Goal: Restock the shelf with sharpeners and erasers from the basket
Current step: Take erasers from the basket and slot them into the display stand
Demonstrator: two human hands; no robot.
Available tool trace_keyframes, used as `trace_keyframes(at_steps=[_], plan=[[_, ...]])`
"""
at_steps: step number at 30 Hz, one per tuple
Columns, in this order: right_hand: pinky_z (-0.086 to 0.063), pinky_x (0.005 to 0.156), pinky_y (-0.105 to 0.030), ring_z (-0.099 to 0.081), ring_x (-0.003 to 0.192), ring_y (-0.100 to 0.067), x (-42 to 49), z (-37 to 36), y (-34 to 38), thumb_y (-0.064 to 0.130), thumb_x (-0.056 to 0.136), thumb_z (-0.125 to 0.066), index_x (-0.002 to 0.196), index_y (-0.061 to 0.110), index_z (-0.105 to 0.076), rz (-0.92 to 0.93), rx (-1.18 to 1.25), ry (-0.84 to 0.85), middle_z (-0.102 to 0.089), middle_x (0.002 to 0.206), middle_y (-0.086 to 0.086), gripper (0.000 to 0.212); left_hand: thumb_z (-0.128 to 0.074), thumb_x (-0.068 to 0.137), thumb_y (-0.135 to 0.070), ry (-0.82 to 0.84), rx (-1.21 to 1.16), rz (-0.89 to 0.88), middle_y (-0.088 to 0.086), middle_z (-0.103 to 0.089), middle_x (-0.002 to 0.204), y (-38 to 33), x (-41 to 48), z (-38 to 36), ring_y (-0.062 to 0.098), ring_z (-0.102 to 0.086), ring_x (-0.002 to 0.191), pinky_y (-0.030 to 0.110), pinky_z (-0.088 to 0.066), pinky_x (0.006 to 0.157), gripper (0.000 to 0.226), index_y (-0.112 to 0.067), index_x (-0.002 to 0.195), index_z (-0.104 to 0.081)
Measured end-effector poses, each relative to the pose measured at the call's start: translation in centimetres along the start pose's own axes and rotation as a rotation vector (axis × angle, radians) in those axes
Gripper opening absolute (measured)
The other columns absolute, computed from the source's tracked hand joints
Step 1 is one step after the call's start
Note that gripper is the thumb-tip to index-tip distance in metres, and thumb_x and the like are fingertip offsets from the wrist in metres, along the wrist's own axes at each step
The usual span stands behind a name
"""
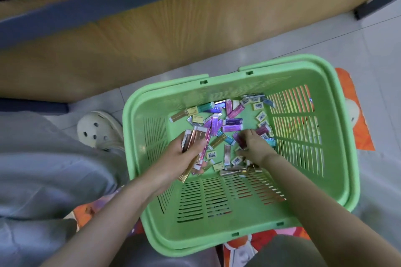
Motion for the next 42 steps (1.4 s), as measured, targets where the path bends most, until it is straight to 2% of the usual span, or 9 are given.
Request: trace_keyframes(at_steps=[5,9,15,21,25,30,33,36,42], plan=[[-0.049,0.081,-0.03,-0.059,0.1,-0.021,0.5,-0.3,1.2,0.047,0.082,-0.066,0.121,0.011,-0.045,-0.011,-0.341,-0.039,-0.056,0.113,-0.006,0.058,-0.05,0.09,-0.031,0.012,0.001,0.007,0.006,-0.066,0.086,-0.3,0.1,-0.4,0.004,-0.066,0.062,0.006,-0.045,0.049,0.013,-0.03,0.102,-0.052],[-0.048,0.073,-0.027,-0.058,0.089,-0.019,0.6,-0.3,1.5,0.042,0.086,-0.062,0.116,0.013,-0.05,0.005,-0.392,-0.053,-0.058,0.1,-0.002,0.044,-0.048,0.093,-0.027,0.009,-0.008,0.011,0.007,-0.064,0.09,-0.6,0.0,-0.7,0.0,-0.064,0.058,0.005,-0.044,0.047,0.007,-0.031,0.098,-0.051],[-0.049,0.082,-0.031,-0.057,0.101,-0.023,0.4,-0.4,1.2,0.031,0.089,-0.059,0.12,0.014,-0.053,0.051,-0.291,-0.082,-0.053,0.117,-0.006,0.036,-0.049,0.093,-0.028,0.002,0.023,0.023,0.006,-0.063,0.09,-0.2,0.2,-1.0,0.0,-0.064,0.06,0.005,-0.043,0.047,0.006,-0.033,0.096,-0.05],[-0.054,0.085,-0.032,-0.065,0.082,-0.016,-0.2,0.4,1.6,0.027,0.086,-0.068,0.097,0.015,-0.066,0.051,0.095,0.013,-0.07,0.091,0.0,0.017,-0.051,0.093,-0.029,-0.031,0.004,0.029,0.006,-0.065,0.091,0.5,0.5,-1.0,0.005,-0.065,0.061,0.011,-0.049,0.053,0.006,-0.031,0.098,-0.053],[-0.049,0.066,-0.014,-0.065,0.07,-0.009,-3.2,3.0,5.2,0.026,0.083,-0.07,0.087,0.01,-0.067,0.165,0.426,-0.066,-0.069,0.078,0.005,0.016,-0.052,0.094,-0.031,-0.153,-0.045,0.018,0.002,-0.068,0.089,1.1,1.0,-1.0,0.007,-0.064,0.057,0.017,-0.054,0.054,0.008,-0.028,0.101,-0.055],[-0.056,0.08,-0.03,-0.066,0.077,-0.021,-8.0,6.7,10.1,0.017,0.08,-0.073,0.089,0.013,-0.066,0.224,0.852,-0.1,-0.068,0.085,-0.003,0.012,-0.051,0.096,-0.03,-0.27,-0.115,0.004,0.007,-0.067,0.092,0.6,0.4,-1.5,0.012,-0.063,0.063,0.011,-0.048,0.045,0.022,-0.014,0.11,-0.057],[-0.056,0.083,-0.039,-0.067,0.082,-0.031,-10.4,7.7,12.2,0.015,0.08,-0.073,0.084,0.022,-0.063,0.255,0.862,-0.148,-0.068,0.086,-0.002,0.012,-0.05,0.095,-0.037,-0.234,-0.121,-0.015,0.006,-0.069,0.093,-0.2,-0.7,-1.8,0.009,-0.065,0.062,0.018,-0.053,0.059,0.028,-0.016,0.11,-0.06],[-0.056,0.082,-0.042,-0.069,0.076,-0.021,-12.5,8.5,13.7,0.018,0.079,-0.073,0.081,0.025,-0.064,0.276,0.814,-0.208,-0.069,0.081,0.001,0.013,-0.047,0.095,-0.041,-0.172,-0.115,-0.079,0.002,-0.068,0.081,-1.2,-2.2,-1.8,0.011,-0.062,0.063,0.02,-0.052,0.062,0.023,-0.023,0.103,-0.059],[-0.056,0.072,-0.022,-0.068,0.069,-0.007,-15.8,11.1,16.4,0.014,0.075,-0.076,0.079,0.031,-0.066,0.363,0.763,-0.278,-0.07,0.069,0.013,0.02,-0.059,0.088,-0.038,-0.117,-0.088,-0.255,0.003,-0.07,0.088,-3.7,-5.1,-0.4,0.012,-0.062,0.07,0.025,-0.05,0.062,0.026,-0.017,0.101,-0.064]])
Point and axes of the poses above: each hand's wrist, its own x-axis towards the middle knuckle, its own z-axis out of the back of the hand, y = z × x, the point moved 2 cm from there along x, towards the middle knuckle
